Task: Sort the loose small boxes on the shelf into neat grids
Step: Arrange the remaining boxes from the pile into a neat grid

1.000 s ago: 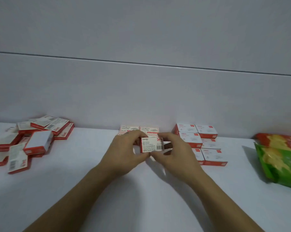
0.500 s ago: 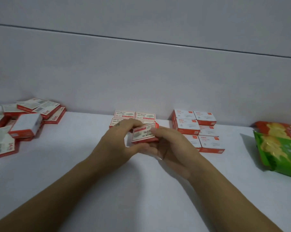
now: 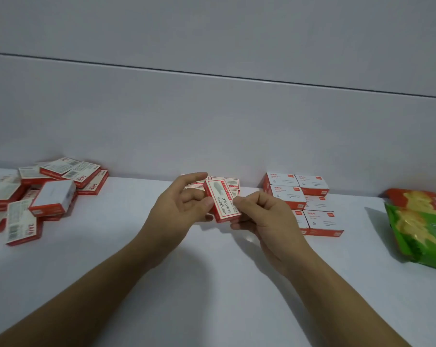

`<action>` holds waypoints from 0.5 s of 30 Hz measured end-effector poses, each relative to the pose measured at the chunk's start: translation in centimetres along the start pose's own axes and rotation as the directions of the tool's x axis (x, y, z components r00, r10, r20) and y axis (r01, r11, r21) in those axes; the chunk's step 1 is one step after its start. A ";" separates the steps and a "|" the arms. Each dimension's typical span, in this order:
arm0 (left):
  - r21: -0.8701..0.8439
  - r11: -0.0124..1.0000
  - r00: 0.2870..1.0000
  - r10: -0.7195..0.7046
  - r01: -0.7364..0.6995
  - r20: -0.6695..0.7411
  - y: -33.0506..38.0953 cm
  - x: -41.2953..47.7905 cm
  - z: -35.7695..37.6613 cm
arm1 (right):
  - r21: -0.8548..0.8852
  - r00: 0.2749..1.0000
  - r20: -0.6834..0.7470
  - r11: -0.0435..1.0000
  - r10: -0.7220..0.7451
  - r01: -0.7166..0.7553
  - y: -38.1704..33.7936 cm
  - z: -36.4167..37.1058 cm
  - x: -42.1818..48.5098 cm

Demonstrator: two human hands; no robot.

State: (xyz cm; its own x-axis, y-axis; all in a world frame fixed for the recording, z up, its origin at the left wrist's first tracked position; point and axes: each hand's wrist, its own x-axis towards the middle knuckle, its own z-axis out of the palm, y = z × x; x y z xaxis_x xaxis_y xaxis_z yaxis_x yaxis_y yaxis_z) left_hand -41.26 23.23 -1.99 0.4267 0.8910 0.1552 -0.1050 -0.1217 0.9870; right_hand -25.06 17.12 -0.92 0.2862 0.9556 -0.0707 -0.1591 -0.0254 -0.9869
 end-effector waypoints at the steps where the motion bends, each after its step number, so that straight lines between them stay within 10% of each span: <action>1: -0.058 0.998 0.999 -0.030 0.029 -0.017 0.2 0.0 0.1 | 0.016 1.000 0.013 1.000 0.004 -0.004 -0.1 0.2 -0.1; 7: 0.087 0.995 0.996 0.035 -0.043 0.085 0.2 -0.3 0.1 | 0.010 0.986 0.165 1.000 -0.009 0.008 -0.2 1.1 -0.7; 11: 0.644 0.669 0.929 0.269 -0.370 0.255 -0.9 -0.3 -0.6 | 0.082 0.997 0.040 0.994 0.064 -0.067 -0.2 1.2 -0.6; 15: 0.646 0.628 0.890 0.407 -0.435 0.205 -0.6 -0.2 -1.0 | 0.072 0.996 -0.023 0.993 0.090 -0.088 -0.3 1.3 -0.4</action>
State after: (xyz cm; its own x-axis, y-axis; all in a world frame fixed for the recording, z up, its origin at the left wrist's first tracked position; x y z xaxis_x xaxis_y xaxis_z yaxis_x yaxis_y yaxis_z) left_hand -42.12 23.58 -2.67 0.5212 0.6541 0.5481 0.3283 -0.7465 0.5787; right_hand -26.34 17.13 -0.37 0.2922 0.9424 -0.1628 -0.2513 -0.0886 -0.9638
